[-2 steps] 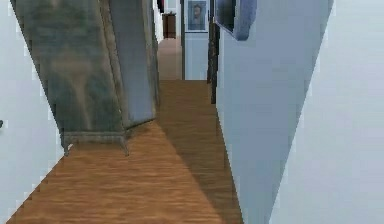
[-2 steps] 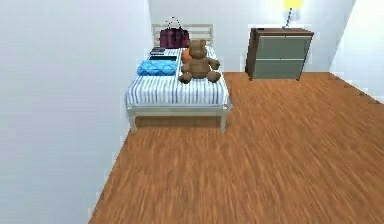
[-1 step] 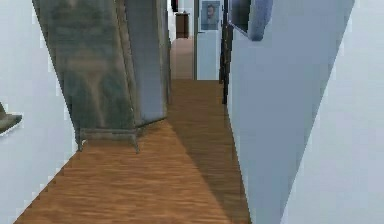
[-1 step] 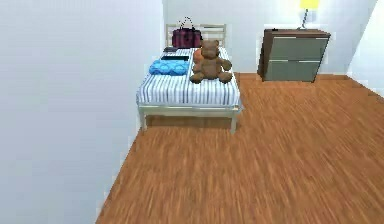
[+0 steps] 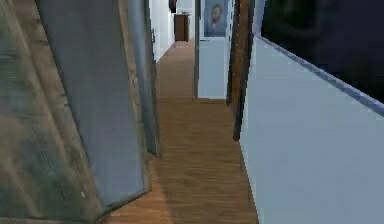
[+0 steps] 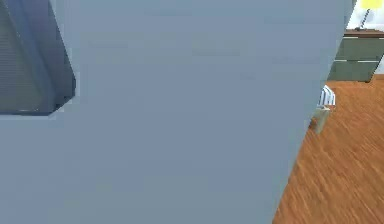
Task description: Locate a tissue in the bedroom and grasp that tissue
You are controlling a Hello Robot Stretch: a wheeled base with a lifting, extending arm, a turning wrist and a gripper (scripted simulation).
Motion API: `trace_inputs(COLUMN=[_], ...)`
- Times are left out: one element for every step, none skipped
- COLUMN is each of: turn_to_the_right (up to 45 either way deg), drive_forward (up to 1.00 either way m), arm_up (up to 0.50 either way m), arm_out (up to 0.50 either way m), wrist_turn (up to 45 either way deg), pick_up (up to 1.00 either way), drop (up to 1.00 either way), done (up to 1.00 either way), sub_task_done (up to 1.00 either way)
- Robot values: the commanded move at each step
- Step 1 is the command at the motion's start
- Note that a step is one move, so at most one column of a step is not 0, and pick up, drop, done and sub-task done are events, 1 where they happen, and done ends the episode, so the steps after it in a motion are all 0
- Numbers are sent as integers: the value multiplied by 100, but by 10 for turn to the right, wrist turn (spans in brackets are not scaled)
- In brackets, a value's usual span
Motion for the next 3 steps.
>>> trace_inputs(turn_to_the_right=[0,0,-60], drive_forward=[100,45,0], arm_up=[0,0,0], arm_out=[0,0,0], wrist_turn=[0,0,0], pick_up=[0,0,0], drop=[0,0,0], done=[0,0,0], sub_task_done=[0,0,0])
